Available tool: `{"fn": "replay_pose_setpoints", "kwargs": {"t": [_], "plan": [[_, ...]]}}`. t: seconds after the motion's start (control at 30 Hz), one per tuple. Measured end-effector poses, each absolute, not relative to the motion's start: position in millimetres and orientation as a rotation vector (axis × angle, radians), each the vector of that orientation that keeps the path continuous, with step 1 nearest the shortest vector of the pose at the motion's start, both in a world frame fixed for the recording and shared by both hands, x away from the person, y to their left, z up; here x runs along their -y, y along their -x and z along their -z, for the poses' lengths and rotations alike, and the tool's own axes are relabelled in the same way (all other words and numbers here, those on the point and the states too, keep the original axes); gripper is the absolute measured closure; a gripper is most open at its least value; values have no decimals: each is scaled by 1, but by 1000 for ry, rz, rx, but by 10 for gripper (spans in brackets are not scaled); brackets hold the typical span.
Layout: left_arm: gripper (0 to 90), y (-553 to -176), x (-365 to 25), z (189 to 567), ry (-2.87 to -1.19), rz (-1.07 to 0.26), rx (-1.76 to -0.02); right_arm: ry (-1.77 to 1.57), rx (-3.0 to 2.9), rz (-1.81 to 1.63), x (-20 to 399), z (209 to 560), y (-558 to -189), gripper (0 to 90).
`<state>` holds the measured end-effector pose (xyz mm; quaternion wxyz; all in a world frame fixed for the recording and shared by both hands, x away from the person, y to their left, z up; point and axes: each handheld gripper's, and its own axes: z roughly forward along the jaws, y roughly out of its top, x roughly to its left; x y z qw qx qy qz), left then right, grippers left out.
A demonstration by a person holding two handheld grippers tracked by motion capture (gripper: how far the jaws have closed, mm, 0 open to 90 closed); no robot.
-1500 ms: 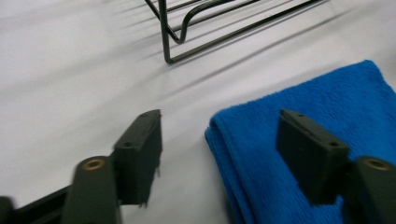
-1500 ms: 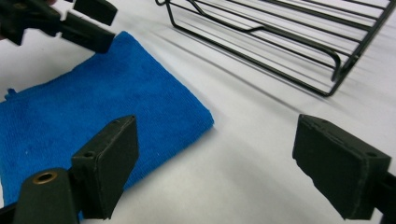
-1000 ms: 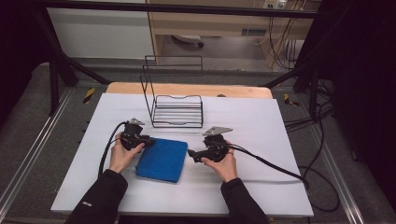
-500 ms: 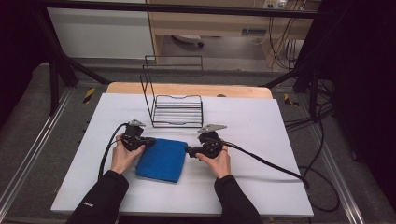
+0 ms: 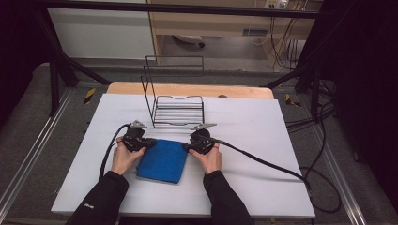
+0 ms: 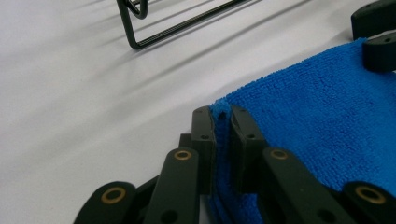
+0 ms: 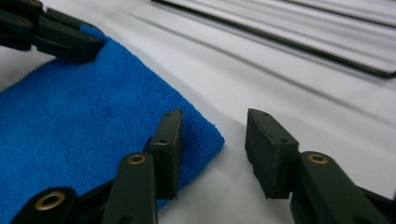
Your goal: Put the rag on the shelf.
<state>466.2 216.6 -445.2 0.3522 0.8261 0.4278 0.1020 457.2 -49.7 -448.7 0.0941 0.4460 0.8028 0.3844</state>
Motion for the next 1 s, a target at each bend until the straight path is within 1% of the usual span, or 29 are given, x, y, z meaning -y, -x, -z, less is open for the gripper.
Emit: {"fn": "replay_pose_setpoints", "kwargs": {"t": [0.03,0.07,0.13,0.2,0.23,0.27,0.33,0.57,0.73,1.0], "plan": [[811,-466,-216,445,-2138,-265,-1107,-1338,-2394,-1139,49,450,-457,634],[811,-466,-216,445,-2139,-266,-1106,-1338,-2394,-1139,49,450,-457,634],[810,-466,-216,445,-2139,-266,-1106,-1375,-2408,-1162,48,450,-457,716],[811,-466,-217,445,-2138,-264,-1105,-1391,-2406,-1163,48,450,-458,732],[811,-466,-217,445,-2136,-261,-1106,-1400,-2410,-1167,48,450,-459,752],[811,-467,-217,445,-2133,-257,-1108,-1442,-2422,-1175,48,450,-460,794],[814,-467,-218,446,-2121,-240,-1121,-1476,-2427,-1184,48,450,-461,827],[839,-468,-220,445,-2102,-214,-1142,-1509,-2428,-1196,48,448,-462,863],[841,-464,-222,439,-2081,-243,-1129,-1475,-2412,-1223,49,444,-459,866],[840,-443,-232,417,-1993,-314,-1071,-1355,-2364,-1356,53,424,-448,866]]}}
